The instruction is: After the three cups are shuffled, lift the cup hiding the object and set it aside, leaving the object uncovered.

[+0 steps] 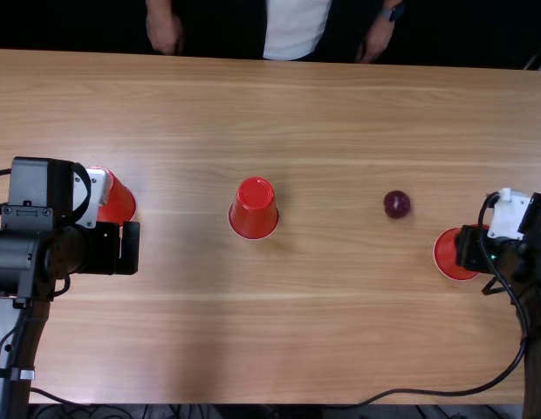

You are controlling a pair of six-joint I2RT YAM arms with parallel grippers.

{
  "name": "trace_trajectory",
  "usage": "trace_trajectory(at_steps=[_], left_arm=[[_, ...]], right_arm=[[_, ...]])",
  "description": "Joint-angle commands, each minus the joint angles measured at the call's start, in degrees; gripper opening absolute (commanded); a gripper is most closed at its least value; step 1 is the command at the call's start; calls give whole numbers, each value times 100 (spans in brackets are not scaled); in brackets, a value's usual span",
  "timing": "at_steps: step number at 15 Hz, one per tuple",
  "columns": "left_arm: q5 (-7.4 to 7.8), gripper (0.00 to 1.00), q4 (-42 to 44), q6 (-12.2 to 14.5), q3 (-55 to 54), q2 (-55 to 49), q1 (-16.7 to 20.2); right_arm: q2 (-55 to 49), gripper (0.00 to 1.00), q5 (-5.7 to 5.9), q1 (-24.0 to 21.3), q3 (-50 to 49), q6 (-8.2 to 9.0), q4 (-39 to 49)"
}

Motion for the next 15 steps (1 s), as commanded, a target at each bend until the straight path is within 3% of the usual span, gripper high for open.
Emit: trace_trajectory(at_steps=[1, 2, 3, 4, 6, 10, 15], left_arm=[[0, 100, -8, 32, 90, -11, -37], [0, 100, -19, 32, 81, -11, -37], [0, 100, -19, 32, 81, -20, -37], [0, 100, -19, 32, 81, -28, -37], [0, 100, -19, 21, 81, -37, -29], [0, 100, -19, 21, -51, -336, -2], [0, 100, 2, 32, -244, -705, 33]], right_arm=[[-30, 20, 26, -45, -209, -58, 143], [-3, 27, 26, -45, -324, -58, 270], [67, 41, 26, -45, -385, -47, 354], [102, 78, 15, -45, -411, -47, 386], [111, 100, 15, -36, -420, -47, 386], [-3, 100, -6, -1, -324, 16, 407], [-1234, 100, -6, -1, 362, 5, 301]])
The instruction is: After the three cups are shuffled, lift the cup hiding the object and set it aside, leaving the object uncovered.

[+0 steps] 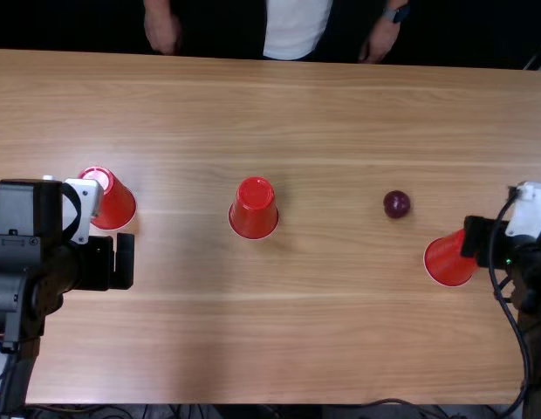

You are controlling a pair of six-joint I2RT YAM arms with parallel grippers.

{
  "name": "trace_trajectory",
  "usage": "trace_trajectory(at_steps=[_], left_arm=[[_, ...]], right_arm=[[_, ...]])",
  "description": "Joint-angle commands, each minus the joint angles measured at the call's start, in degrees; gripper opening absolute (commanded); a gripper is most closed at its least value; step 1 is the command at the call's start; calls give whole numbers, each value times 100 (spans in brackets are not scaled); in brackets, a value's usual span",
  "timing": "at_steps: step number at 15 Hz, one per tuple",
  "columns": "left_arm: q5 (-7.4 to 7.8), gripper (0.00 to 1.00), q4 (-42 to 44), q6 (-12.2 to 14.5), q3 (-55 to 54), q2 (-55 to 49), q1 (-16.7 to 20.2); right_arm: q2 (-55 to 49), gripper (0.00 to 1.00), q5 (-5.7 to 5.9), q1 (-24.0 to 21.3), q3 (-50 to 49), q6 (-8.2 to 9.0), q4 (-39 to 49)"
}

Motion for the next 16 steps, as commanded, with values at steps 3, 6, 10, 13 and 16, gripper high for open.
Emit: trace_trajectory(at_steps=[3, 6, 10, 13, 16], left_arm=[[0, 100, 11, 25, -251, -251, 31], [74, 100, 116, -6, -515, -541, 22], [21, 100, 127, -6, -884, -955, 31], [10, 100, 127, 4, -1192, -1403, 31], [10, 100, 296, -6, -1561, -1948, 31]], right_arm=[[-84, 100, -2, 472, 605, 147, -96], [-155, 100, -2, 1658, 657, 1012, -402], [-647, 100, -2, 2071, 297, 1191, -634], [-1174, 100, -2, 2203, 183, 1191, -1298], [-2000, 100, -2, 2203, -178, 1191, -1688]])
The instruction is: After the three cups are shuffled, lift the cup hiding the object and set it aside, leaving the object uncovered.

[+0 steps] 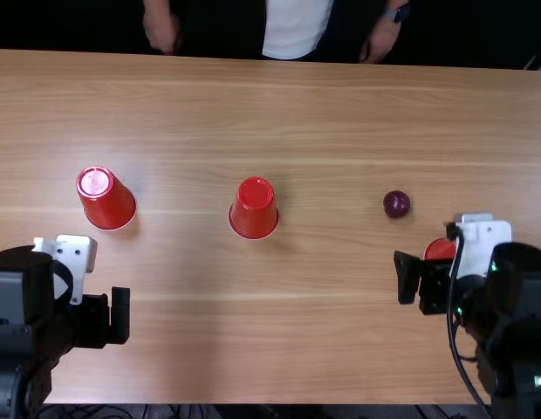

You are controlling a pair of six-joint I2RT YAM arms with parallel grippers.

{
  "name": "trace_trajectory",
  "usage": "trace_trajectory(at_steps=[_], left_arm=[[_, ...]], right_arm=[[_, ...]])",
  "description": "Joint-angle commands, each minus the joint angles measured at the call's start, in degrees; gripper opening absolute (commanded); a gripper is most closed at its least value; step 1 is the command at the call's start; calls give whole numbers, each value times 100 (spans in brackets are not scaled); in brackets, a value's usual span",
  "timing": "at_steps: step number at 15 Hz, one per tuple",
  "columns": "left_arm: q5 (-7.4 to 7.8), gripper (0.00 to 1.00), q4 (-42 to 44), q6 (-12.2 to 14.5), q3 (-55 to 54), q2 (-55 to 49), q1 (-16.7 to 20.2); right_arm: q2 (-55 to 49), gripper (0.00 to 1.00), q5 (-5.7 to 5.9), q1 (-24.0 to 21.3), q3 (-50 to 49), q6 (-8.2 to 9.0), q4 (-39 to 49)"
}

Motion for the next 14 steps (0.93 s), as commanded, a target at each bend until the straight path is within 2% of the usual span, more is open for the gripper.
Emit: trace_trajectory(at_steps=[1, 4, 6, 8, 11, 12, 14], left_arm=[[19, 100, 166, -2, -321, -367, 31], [19, 100, 904, -107, -1270, -1413, 83], [29, 100, 1105, -392, -2008, -2344, 259], [50, 100, 1442, -498, -2790, -3390, 312], [93, 100, 1611, -508, -3845, -4858, 330], [93, 100, 1600, -508, -4109, -5236, 330], [82, 100, 1590, -508, -4293, -5236, 356]], right_arm=[[-507, 100, 33, 70, -354, 67, 34], [-1949, 100, 43, 43, -1250, 46, 382], [-2872, 100, 43, 17, -1795, 46, 498], [-3795, 100, 33, 0, -2279, 57, 435], [-5210, 100, 33, -554, -2885, 25, 340], [-5210, 100, 33, -651, -2982, 4, 340], [-5210, 100, 33, -686, -3017, 4, 97]])
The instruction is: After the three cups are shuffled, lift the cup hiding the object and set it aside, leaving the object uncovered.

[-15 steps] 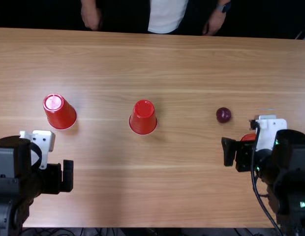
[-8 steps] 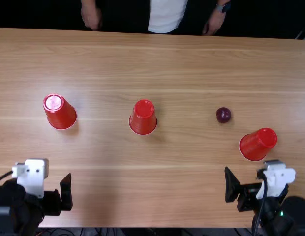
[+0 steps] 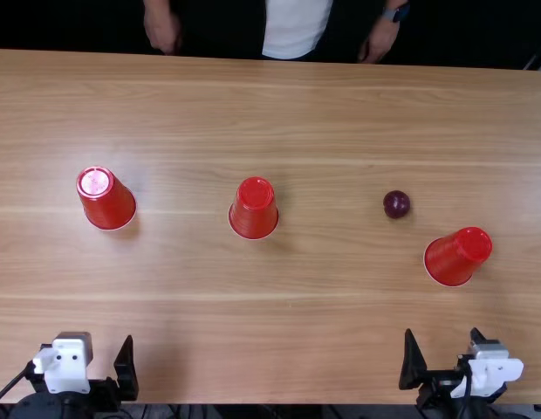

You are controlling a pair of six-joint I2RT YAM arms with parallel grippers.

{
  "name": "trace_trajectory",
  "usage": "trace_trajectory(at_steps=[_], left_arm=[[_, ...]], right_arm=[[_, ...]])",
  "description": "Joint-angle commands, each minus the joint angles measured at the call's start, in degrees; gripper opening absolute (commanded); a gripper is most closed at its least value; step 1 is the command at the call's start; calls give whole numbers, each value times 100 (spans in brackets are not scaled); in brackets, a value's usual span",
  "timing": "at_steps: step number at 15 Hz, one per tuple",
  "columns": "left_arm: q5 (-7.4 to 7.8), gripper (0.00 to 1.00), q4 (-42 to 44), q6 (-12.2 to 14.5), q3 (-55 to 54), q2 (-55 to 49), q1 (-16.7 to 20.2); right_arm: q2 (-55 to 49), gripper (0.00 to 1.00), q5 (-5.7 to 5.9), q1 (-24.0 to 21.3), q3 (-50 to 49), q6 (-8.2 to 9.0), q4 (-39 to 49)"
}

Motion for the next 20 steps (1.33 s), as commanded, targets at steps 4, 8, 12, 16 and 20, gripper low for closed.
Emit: trace_trajectory(at_steps=[4, 8, 12, 16, 20], left_arm=[[35, 100, 1250, -28, -473, -40, 83], [-8, 100, 3422, 14, -1527, -40, 83], [56, 100, 5036, 4, -2582, -40, 83], [66, 100, 5236, 46, -2679, -40, 65], [77, 100, 5226, -28, -2679, -40, 91]], right_arm=[[-36, 100, 7, -41, -174, -56, 515], [-36, 100, -24, -41, -1405, -3, 3426], [-36, 100, -56, -24, -2468, -14, 5261], [-36, 100, -615, -24, -2987, -24, 5251], [-36, 100, -573, -41, -2960, -3, 5219]])
